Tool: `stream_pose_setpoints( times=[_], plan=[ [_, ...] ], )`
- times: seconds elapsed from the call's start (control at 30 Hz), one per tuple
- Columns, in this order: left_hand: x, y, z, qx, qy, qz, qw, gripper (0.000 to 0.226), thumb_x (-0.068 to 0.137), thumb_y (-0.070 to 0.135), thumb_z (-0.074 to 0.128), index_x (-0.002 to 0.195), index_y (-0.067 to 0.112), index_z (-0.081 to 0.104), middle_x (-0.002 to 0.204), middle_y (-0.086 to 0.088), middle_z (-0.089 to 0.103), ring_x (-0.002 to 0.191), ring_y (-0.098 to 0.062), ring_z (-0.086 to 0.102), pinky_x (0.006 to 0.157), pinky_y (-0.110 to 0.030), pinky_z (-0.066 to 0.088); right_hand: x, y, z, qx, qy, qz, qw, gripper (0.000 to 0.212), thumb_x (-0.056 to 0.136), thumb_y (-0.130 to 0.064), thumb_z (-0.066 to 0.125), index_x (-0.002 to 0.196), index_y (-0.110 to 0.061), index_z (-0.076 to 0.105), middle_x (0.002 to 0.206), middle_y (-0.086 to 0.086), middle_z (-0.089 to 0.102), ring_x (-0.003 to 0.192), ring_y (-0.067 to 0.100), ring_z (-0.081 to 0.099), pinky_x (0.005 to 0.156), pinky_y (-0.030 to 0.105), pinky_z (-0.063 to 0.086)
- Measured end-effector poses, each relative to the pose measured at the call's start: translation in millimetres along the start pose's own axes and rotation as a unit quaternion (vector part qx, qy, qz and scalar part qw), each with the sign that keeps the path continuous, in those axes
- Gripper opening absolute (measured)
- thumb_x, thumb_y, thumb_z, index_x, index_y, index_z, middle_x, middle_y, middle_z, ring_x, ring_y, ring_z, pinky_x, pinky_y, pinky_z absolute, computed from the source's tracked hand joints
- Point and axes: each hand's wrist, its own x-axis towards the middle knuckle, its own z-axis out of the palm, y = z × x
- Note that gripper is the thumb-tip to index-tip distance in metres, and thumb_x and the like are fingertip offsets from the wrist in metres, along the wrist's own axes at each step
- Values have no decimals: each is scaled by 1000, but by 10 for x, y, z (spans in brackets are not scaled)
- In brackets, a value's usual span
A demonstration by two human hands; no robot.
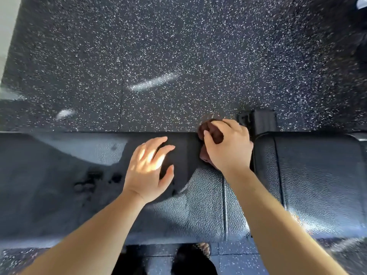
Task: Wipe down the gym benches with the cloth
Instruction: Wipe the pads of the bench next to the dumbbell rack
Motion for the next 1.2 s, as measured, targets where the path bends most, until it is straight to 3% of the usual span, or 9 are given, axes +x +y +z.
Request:
stream_pose_setpoints(
  times=[0.2, 0.3, 0.47, 0.67, 0.77, 0.97, 1.2],
  plan=[
    [26, 1, -95, -21, -13, 21, 999, 43, 87, 34, 45, 125, 15, 54, 137, -3, 48, 126, -19, 41, 113, -30, 16, -259, -144, 74, -18, 27, 10, 999, 26, 81, -37, 67, 106, -30, 68, 121, -6, 58, 115, 27, 47, 86, 51, 43],
    [16, -112, -151, -18, -31, 42, 998, 47, 89, 36, 44, 129, 13, 51, 138, 0, 48, 128, -16, 41, 112, -35, 22, -250, -314, 153, -18, 31, 3, 999, 25, 80, -37, 67, 104, -30, 68, 119, -5, 59, 113, 28, 48, 84, 49, 43],
    [28, -691, -386, 59, -56, -11, 997, 54, 88, 46, 39, 130, 13, 47, 137, -2, 47, 128, -20, 41, 112, -43, 21, -80, -962, 483, -24, -67, -60, 996, 25, 82, -43, 59, 105, -35, 65, 115, -7, 58, 108, 25, 49, 85, 46, 41],
    [49, -972, -427, 101, -64, -57, 991, 61, 84, 54, 37, 129, 14, 43, 131, -3, 50, 125, -22, 39, 110, -41, 20, 106, -1179, 642, -43, -149, -79, 985, 29, 85, -45, 56, 112, -36, 61, 112, -7, 59, 109, 25, 49, 87, 47, 40],
    [52, -970, -428, 99, -62, -56, 992, 60, 83, 54, 37, 129, 15, 44, 132, -3, 50, 125, -21, 40, 111, -41, 22, 48, -1027, 497, -42, -139, -85, 986, 26, 84, -45, 58, 108, -36, 63, 110, -9, 60, 107, 24, 52, 88, 47, 44],
    [41, -980, -419, 93, -66, -55, 992, 61, 85, 53, 36, 131, 14, 44, 133, -4, 50, 126, -23, 39, 110, -41, 20, 31, -526, 213, -50, -29, -19, 998, 22, 81, -37, 65, 101, -29, 69, 112, -5, 63, 102, 29, 55, 83, 50, 50],
    [48, -983, -416, 88, -64, -56, 993, 60, 85, 52, 38, 130, 13, 45, 132, -5, 51, 125, -25, 42, 110, -43, 23, -96, -866, 445, -56, -3, -16, 998, 19, 77, -35, 67, 96, -30, 69, 108, -4, 63, 100, 30, 54, 78, 44, 41]
  ],
)
